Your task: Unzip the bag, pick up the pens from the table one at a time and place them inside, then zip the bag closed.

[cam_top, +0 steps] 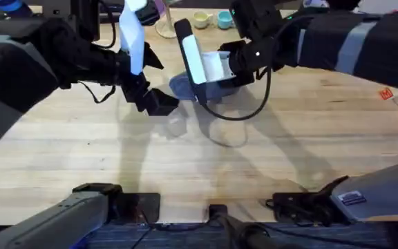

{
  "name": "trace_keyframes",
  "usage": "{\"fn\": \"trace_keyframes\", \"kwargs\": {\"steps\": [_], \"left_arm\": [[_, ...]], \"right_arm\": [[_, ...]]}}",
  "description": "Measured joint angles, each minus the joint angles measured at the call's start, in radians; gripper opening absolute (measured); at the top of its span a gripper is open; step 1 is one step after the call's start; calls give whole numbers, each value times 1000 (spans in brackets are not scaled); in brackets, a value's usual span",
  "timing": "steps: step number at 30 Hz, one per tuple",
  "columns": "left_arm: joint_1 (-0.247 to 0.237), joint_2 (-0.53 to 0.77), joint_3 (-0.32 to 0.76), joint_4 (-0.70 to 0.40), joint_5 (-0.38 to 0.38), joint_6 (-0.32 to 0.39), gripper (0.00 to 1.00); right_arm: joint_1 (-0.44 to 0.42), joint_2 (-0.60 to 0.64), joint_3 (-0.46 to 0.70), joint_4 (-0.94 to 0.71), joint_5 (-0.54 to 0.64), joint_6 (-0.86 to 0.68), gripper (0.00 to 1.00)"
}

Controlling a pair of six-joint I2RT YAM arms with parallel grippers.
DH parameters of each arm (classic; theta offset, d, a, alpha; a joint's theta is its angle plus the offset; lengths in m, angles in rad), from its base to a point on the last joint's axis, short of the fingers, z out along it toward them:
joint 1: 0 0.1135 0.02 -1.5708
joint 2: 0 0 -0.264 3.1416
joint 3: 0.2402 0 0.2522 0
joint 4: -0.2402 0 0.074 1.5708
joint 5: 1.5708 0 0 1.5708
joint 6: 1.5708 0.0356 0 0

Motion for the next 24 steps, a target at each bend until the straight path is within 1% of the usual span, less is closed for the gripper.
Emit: {"fn": "trace_keyframes", "kwargs": {"steps": [9,15,18,20,24], "left_arm": [[0,0,0,0,0,0,993],[0,0,0,0,0,0,993],[0,0,0,0,0,0,993],[0,0,0,0,0,0,993],[0,0,0,0,0,0,992]], "right_arm": [[-1,4,0,35,-65,1,31],[-1,18,0,74,-140,35,31],[1,18,0,75,-128,44,31],[5,18,0,77,-101,41,31],[16,18,0,78,-13,-12,31]]}}
